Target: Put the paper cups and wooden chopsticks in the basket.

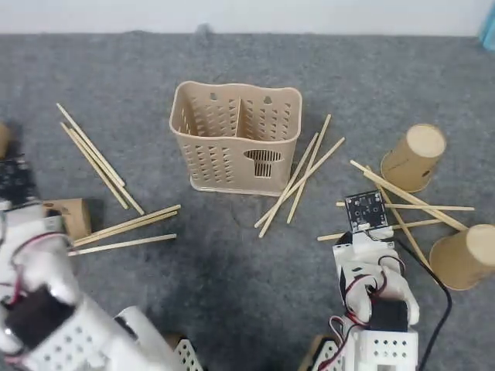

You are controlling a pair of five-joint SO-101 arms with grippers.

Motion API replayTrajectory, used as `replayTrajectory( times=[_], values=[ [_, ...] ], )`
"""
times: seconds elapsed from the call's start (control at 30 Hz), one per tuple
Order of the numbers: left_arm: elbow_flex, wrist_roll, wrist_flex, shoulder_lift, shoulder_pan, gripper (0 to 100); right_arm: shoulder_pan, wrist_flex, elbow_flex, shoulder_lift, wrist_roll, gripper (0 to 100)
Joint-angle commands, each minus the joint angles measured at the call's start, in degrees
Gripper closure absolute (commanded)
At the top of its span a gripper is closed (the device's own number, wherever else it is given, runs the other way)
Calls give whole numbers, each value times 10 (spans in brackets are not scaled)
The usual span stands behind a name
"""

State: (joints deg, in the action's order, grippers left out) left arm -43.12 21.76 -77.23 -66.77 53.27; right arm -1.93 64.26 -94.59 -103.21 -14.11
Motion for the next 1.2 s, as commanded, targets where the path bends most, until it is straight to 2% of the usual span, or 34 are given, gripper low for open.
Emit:
replayTrajectory(
  times=[0.0,0.1,0.23,0.57,0.87,1.0,1.17],
  values=[
    [-51,17,120,40,88,787,8,-6,2,-7,-5,992],
    [-72,35,156,76,130,787,8,-6,2,-7,-5,992],
    [-73,51,211,134,143,787,8,-6,2,-7,-5,992],
    [-77,-104,518,322,102,787,8,-6,2,-7,-5,992],
    [-72,-131,697,521,86,787,7,-6,2,-7,-5,992],
    [-72,-133,813,602,76,787,7,-6,2,-7,-5,992],
    [-65,-206,964,691,46,787,7,-6,2,-7,-5,992]
  ],
)
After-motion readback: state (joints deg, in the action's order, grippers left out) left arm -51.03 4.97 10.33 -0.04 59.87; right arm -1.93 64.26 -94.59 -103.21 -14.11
